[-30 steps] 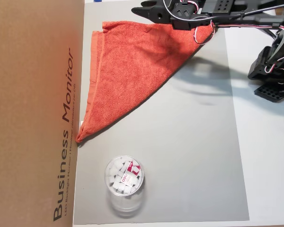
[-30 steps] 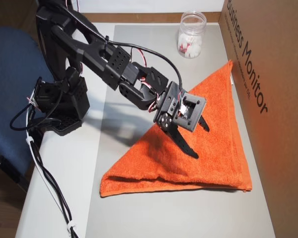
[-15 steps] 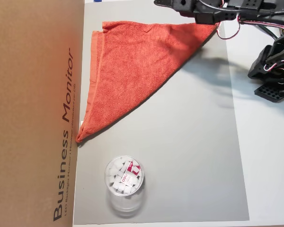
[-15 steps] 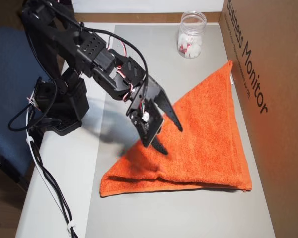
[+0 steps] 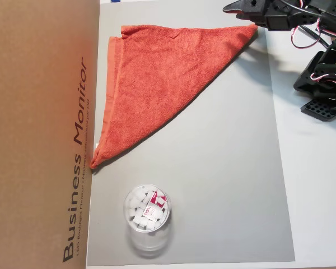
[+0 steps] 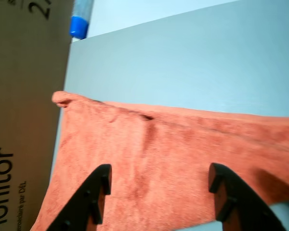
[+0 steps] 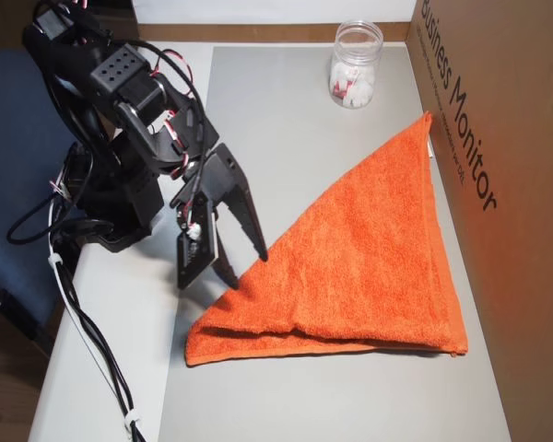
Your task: Fold the blanket.
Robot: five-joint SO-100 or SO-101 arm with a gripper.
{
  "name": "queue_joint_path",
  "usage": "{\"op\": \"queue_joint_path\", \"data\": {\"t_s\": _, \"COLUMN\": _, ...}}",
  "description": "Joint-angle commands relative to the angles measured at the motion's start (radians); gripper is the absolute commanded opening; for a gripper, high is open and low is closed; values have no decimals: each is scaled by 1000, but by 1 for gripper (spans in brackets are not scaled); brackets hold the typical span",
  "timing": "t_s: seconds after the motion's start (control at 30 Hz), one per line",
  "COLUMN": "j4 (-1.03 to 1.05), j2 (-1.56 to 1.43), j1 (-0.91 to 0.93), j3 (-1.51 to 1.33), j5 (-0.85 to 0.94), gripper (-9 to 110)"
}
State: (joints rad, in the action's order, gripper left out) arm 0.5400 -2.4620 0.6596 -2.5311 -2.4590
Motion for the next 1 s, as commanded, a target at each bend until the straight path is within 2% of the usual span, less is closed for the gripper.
{"op": "queue_joint_path", "data": {"t_s": 0.0, "j4": 18, "j2": -120, "j1": 46, "j3": -46, "j5": -9, "gripper": 20}}
{"op": "queue_joint_path", "data": {"t_s": 0.4, "j4": 103, "j2": -347, "j1": 212, "j3": -316, "j5": -9, "gripper": 20}}
{"op": "queue_joint_path", "data": {"t_s": 0.63, "j4": 98, "j2": -356, "j1": 209, "j3": -385, "j5": -9, "gripper": 20}}
{"op": "queue_joint_path", "data": {"t_s": 0.97, "j4": -74, "j2": -344, "j1": 204, "j3": -457, "j5": 2, "gripper": 21}}
